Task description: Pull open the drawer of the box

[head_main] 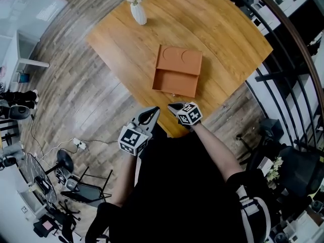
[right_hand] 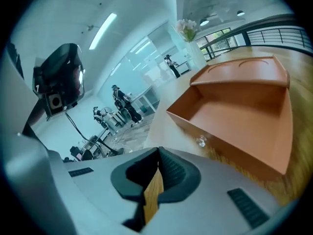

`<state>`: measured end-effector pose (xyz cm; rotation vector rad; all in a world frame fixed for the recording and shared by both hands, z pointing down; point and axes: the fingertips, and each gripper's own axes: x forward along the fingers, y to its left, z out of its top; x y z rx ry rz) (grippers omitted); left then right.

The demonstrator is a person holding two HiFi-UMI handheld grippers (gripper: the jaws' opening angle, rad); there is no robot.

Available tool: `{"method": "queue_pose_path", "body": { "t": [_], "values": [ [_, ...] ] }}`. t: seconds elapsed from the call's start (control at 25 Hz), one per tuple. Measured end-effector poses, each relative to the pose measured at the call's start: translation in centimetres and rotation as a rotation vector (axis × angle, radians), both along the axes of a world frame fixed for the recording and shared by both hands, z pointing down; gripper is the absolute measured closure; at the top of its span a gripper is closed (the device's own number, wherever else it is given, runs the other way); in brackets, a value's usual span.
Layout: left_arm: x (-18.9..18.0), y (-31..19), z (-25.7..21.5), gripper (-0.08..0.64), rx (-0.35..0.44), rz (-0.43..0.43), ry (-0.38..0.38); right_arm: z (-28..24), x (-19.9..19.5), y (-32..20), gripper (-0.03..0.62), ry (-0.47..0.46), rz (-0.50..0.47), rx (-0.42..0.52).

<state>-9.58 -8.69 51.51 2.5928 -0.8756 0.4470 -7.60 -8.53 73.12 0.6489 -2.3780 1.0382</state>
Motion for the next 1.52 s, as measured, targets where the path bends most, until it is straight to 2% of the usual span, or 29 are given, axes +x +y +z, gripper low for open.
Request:
{"method": "queue_pose_path", "body": {
  "t": [0.16,0.4,0.76,0.92,1.12,1.36,1.52],
  "values": [
    [0.3,0.0,-0.2,0.535,0.003,-0.010,-0.004,-1.9,0.6,0.1,0.577,0.034,-0.061,0.090],
    [1.7,1.2,-0.1,0.535,0.013,0.009,0.015,-4.8,3.6,0.6,0.577,0.138,-0.128,0.267],
    [3.3,1.9,-0.1,0.535,0.019,0.018,0.021,-10.7,9.8,0.5,0.577,0.167,-0.026,0.415],
    [4.3,2.2,-0.7,0.535,0.039,0.032,0.017,-13.7,12.1,0.9,0.577,0.187,-0.015,0.488],
    [5.0,2.6,-1.6,0.535,0.070,0.043,0.006,-15.9,12.7,1.6,0.577,0.197,-0.024,0.565],
    [5.3,3.3,-1.3,0.535,0.067,0.027,-0.003,-17.2,13.2,2.7,0.577,0.176,0.007,0.593],
    [6.5,3.8,-1.2,0.535,0.080,0.020,-0.006,-18.0,14.4,3.7,0.577,0.167,-0.006,0.616]
  ]
}}
